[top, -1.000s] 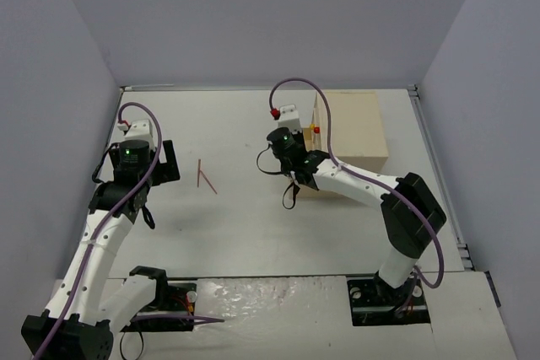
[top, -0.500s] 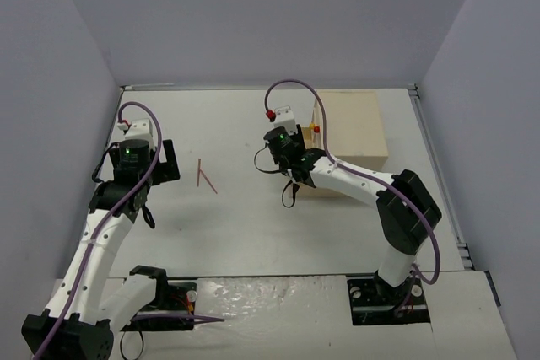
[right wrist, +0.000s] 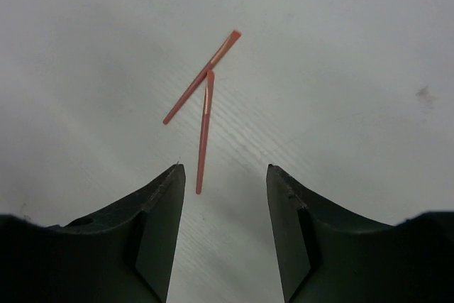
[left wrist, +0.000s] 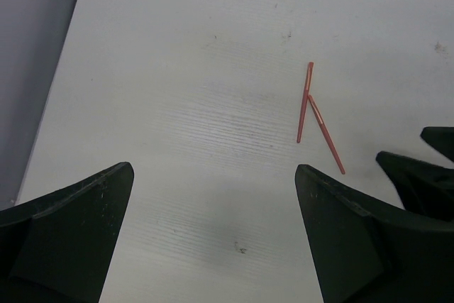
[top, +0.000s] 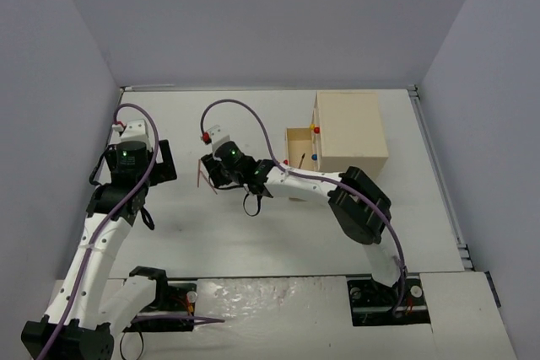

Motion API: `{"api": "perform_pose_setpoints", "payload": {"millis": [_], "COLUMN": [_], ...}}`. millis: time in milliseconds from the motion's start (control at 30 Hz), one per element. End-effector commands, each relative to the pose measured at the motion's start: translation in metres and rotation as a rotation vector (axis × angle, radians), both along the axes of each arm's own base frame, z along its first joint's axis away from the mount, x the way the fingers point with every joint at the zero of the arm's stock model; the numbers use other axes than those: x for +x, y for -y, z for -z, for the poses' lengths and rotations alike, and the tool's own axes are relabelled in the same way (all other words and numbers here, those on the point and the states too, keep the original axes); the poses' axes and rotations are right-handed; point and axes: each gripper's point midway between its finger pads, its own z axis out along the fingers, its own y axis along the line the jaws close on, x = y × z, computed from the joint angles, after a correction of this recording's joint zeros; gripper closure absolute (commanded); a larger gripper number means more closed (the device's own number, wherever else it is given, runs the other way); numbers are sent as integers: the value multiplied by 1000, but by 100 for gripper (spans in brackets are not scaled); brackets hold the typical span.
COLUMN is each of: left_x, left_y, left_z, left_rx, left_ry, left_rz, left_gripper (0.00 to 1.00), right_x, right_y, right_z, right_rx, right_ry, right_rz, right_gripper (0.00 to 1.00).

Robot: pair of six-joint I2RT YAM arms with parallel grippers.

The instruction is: Organize the makeup

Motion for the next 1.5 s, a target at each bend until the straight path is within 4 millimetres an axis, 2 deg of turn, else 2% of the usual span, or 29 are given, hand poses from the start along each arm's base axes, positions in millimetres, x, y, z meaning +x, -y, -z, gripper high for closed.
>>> {"api": "perform_pose_setpoints", "payload": {"millis": [0,167,567,700,900,1033,1200,1333,1467], "left_x": [5,3,3,3,3,4,5,6,9], "left_y": [-10,-12,-12,-12,-12,-12,-10,-8,-4], "left_z": [-27,-29,-29,-29,-28,-28,-26,-24,-18], "left_rx": [3,5,4,4,5,2,-2,-6,-18], "left_ry": [108,122,125,124,123,123,116,106,83], "left_rz": [-58,-72,-71,-71,-71,-68,-59,-52,-32], "left_gripper": [3,3,3,3,3,3,3,3,3], "right_x": [-2,-7,0,7,14,20,16,22,34], "right_y": [-38,-55,-60,-53,-25,-3,27,74,135], "right_z": [-10,19,72,85,96,75,15,-28,-47], "right_rx": [120,97,-5,-50,-124,-128,-101,-121,-173], "right_ry": [0,12,21,31,42,77,161,231,260], "right_rz": [-81,-102,-70,-21,74,134,181,315,493], "right_gripper": [54,57,62,71,98,100,100,100,100]}}
